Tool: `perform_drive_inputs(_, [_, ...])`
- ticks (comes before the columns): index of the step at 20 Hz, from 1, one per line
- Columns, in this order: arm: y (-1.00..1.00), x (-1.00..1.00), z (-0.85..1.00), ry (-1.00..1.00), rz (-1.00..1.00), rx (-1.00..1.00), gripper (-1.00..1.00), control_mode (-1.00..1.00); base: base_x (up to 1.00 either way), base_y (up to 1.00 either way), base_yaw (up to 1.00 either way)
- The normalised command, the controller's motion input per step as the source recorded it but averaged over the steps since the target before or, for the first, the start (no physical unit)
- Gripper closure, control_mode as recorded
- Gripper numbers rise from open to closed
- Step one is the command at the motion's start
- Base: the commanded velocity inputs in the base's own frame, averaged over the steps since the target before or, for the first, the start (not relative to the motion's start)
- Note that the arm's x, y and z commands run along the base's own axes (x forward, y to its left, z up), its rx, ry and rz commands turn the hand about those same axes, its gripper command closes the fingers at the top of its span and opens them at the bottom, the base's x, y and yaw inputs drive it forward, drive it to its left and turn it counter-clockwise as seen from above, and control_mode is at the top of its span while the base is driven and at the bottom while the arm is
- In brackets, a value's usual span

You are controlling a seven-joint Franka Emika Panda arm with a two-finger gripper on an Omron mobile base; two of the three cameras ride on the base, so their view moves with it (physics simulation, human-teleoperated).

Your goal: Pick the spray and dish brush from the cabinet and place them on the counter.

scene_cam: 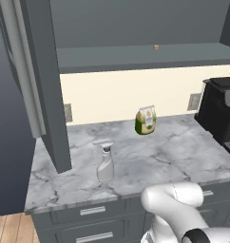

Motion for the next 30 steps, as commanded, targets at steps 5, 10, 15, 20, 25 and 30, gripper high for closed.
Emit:
perform_drive_inputs(5, [0.31,-0.83,-0.26,-0.05,-0.04,-0.01,1.00,-1.00,0.00,0.00,0.00])
perform_drive_inputs(10, [0.40,-0.59,-0.34,-0.05,-0.01,-0.03,1.00,-1.00,0.00,0.00,0.00])
perform_drive_inputs(15, [0.04,0.21,-0.44,0.01,0.00,0.00,1.00,-1.00,0.00,0.00,0.00])
perform_drive_inputs(20, [0.00,0.34,-0.79,0.07,0.02,0.00,1.00,-1.00,0.00,0.00,0.00])
perform_drive_inputs(25, [0.03,0.43,-0.82,-0.02,0.03,-0.01,1.00,-1.00,0.00,0.00,0.00])
perform_drive_inputs(30, [0.00,0.63,-0.63,-0.07,0.00,-0.03,1.00,-1.00,0.00,0.00,0.00])
